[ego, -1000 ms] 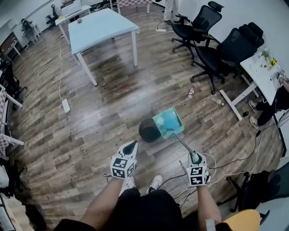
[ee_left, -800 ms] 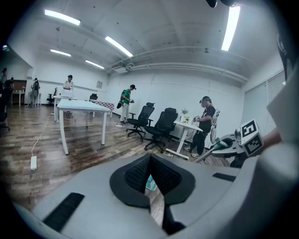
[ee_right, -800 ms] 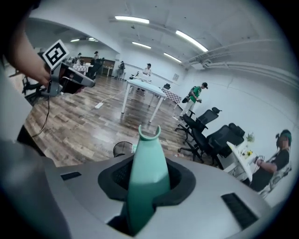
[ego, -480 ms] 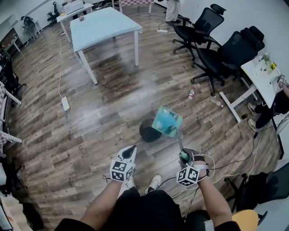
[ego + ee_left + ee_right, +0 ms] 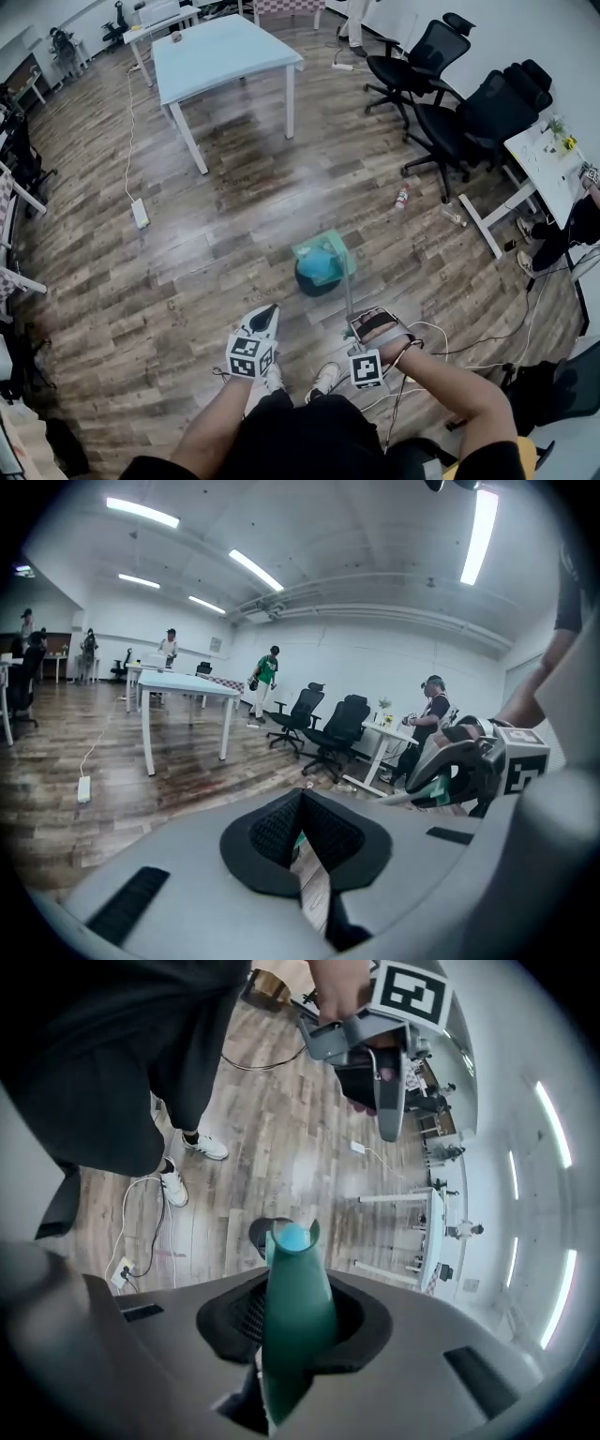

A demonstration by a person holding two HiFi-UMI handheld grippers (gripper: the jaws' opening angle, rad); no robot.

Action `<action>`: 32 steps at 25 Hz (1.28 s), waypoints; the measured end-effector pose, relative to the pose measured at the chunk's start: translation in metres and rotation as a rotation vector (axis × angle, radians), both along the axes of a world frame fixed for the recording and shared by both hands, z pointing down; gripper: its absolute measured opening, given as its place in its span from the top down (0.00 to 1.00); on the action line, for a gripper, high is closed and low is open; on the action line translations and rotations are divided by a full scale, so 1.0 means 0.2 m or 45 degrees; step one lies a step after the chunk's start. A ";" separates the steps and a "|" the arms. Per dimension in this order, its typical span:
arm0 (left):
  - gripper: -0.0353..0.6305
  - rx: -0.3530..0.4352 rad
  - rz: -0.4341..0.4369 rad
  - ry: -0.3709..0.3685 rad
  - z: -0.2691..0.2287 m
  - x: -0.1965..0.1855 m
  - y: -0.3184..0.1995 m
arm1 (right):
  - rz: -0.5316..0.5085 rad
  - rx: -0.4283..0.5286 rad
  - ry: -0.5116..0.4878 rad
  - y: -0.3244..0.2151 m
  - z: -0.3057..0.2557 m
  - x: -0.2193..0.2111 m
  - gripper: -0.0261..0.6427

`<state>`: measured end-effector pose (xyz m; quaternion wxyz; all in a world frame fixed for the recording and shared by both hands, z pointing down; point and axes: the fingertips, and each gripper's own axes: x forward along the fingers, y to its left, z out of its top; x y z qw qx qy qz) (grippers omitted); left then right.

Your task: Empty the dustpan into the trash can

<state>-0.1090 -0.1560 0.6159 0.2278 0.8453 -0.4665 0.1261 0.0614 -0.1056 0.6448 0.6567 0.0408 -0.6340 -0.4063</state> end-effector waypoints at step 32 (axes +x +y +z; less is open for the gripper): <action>0.93 0.006 0.039 -0.013 0.01 -0.12 0.08 | -0.142 0.220 0.439 -0.06 -0.09 0.03 0.81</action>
